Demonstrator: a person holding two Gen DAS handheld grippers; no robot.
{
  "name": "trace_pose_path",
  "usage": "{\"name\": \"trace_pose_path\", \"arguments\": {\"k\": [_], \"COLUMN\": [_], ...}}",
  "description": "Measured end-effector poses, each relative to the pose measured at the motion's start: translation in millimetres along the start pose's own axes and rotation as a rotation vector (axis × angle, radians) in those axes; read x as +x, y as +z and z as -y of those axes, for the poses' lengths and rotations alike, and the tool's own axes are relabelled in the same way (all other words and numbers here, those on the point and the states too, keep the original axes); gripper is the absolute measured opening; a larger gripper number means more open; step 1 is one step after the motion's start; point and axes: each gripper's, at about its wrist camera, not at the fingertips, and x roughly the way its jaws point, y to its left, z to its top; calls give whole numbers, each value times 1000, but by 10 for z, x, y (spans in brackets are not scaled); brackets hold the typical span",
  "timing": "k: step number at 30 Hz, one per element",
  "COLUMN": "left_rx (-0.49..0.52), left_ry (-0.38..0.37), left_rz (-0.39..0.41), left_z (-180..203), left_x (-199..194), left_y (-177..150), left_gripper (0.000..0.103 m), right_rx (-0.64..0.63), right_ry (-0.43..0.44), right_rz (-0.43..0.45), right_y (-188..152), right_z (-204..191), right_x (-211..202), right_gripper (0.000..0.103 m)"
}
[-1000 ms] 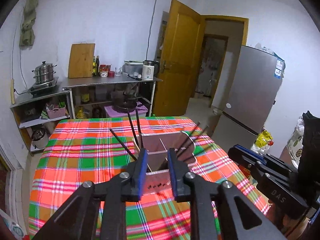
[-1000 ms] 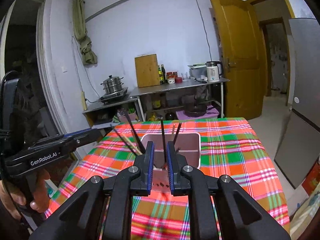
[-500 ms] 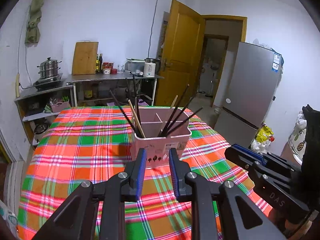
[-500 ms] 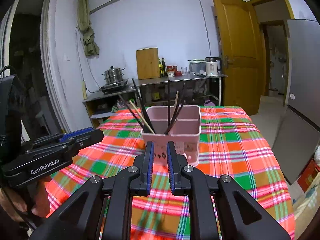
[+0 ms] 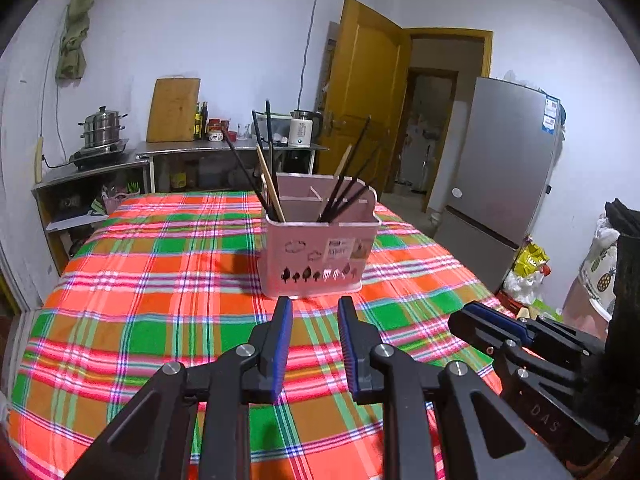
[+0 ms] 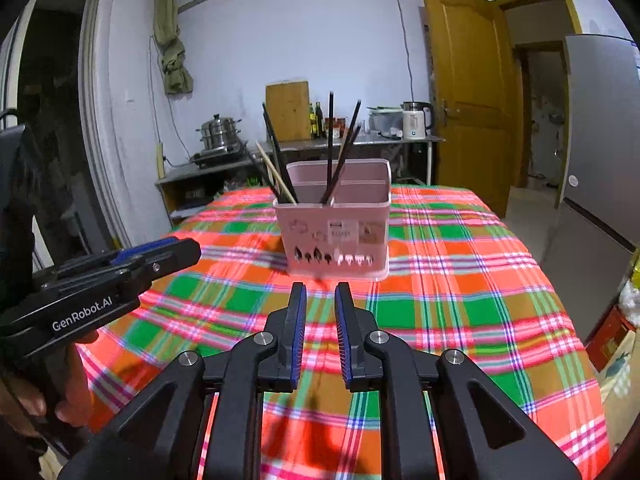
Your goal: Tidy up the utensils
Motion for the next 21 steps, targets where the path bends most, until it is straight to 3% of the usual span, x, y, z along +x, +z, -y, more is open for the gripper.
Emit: {"name": "trace_pose_path", "arguments": {"k": [4, 21], "left_rx": [1, -9], "left_ry": [3, 35], "left_rz": [-8, -6], "left_z": [6, -36], "left_x": [35, 3], "left_y": [-107, -244], "left_gripper": [23, 23], "right_rx": [3, 9], "right_ry": [4, -20], "right_rz": [-6, -15], "right_y": [-97, -167], "right_z": [-9, -4], "right_x": [15, -7], "right_gripper": [34, 34]}}
